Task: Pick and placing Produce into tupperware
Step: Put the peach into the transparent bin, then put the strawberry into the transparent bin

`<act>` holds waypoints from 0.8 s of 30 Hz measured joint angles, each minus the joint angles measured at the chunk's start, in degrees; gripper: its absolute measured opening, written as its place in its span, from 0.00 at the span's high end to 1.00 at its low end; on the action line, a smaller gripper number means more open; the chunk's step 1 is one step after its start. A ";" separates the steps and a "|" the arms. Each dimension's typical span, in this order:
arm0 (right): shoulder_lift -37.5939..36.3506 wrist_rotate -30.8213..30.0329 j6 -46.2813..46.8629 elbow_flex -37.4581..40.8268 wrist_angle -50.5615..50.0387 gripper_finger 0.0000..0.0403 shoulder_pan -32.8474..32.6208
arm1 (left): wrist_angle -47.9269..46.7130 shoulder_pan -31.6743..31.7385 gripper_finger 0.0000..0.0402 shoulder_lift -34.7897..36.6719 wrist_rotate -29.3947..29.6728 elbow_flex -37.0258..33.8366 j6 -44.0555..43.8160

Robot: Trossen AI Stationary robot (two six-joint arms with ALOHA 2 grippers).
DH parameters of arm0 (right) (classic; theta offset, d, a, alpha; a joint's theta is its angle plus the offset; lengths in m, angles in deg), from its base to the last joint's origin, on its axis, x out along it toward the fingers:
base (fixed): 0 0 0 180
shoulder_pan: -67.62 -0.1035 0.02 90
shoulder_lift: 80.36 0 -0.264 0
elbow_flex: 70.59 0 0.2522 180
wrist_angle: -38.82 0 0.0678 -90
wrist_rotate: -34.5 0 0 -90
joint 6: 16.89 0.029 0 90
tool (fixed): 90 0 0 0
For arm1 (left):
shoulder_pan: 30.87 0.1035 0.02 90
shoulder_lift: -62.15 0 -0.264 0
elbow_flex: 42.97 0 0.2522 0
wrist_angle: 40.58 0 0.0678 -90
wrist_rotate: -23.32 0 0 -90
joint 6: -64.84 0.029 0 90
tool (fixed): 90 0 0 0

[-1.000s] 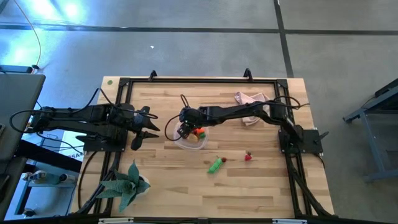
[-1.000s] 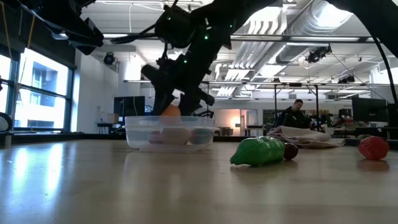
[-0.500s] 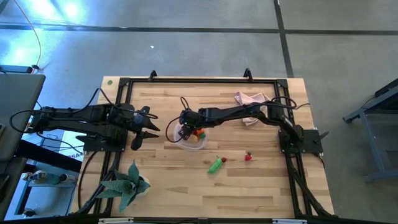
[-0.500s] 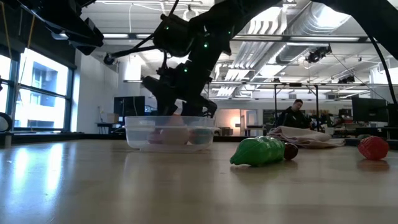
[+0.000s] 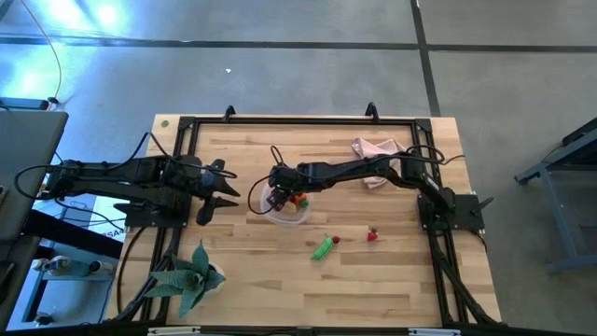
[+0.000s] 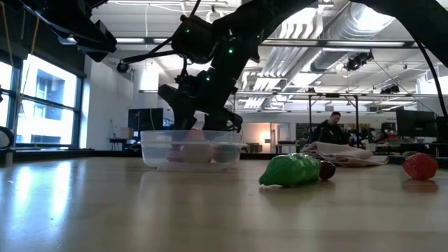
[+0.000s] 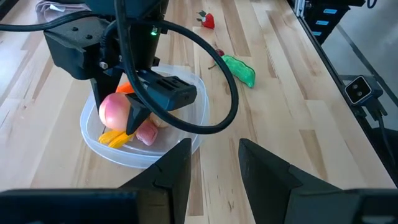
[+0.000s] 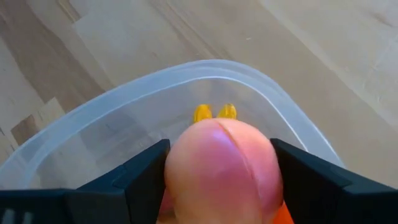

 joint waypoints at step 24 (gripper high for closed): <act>-10.10 -13.72 33.98 -0.07 -14.13 0.26 -9.30 | 0.02 0.00 0.70 0.00 0.00 0.00 0.00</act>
